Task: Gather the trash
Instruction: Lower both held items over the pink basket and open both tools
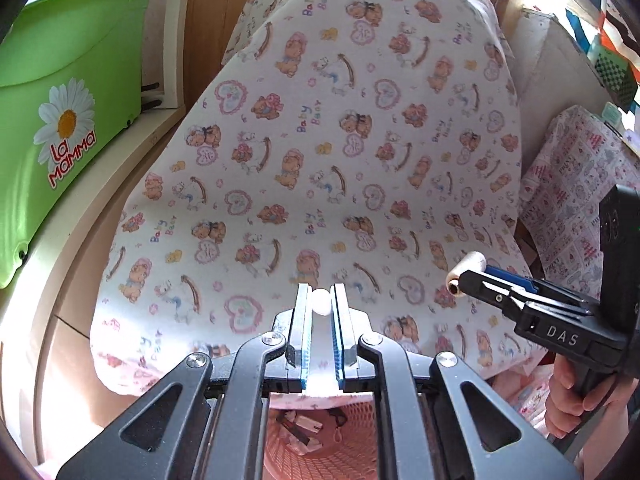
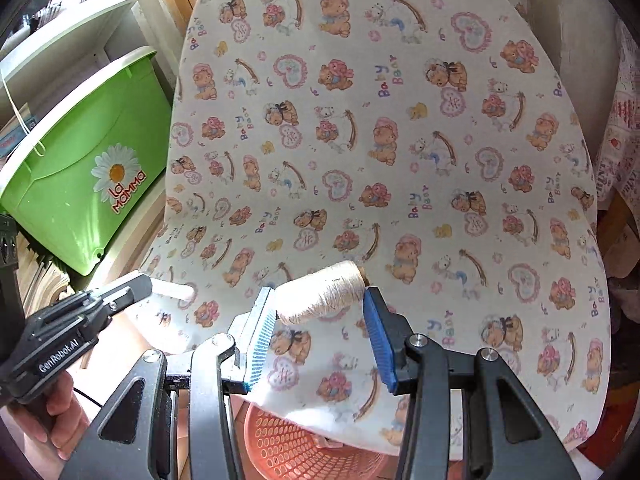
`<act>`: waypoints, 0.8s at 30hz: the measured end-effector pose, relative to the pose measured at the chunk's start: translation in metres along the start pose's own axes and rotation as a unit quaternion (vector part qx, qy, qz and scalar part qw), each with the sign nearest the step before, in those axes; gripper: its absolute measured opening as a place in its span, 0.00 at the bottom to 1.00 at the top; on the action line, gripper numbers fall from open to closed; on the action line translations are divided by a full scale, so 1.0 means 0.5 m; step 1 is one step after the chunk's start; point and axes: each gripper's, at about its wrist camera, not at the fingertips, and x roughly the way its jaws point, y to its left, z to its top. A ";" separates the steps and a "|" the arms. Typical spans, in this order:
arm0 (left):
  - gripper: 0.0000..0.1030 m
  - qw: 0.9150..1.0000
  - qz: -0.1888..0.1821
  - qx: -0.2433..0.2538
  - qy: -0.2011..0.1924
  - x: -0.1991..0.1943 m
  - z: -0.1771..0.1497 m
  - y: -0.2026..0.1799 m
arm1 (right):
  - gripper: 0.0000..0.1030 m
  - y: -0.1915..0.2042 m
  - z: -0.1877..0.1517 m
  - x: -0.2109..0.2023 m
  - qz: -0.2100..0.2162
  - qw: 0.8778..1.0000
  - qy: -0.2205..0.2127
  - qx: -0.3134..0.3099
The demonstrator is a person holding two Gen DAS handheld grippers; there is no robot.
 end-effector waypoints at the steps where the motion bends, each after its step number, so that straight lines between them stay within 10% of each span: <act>1: 0.08 1.000 -0.005 -0.004 0.007 -0.002 -0.013 -0.002 | 0.46 0.004 -0.012 -0.009 0.004 1.000 0.001 -0.003; 15: 0.08 0.996 -0.043 -0.014 0.075 -0.023 -0.096 -0.024 | 0.46 0.041 -0.154 -0.050 0.048 0.997 0.056 -0.011; 24: 0.08 0.979 -0.020 -0.026 0.201 0.104 -0.159 -0.024 | 0.46 0.019 -0.217 0.053 0.020 0.989 0.144 0.002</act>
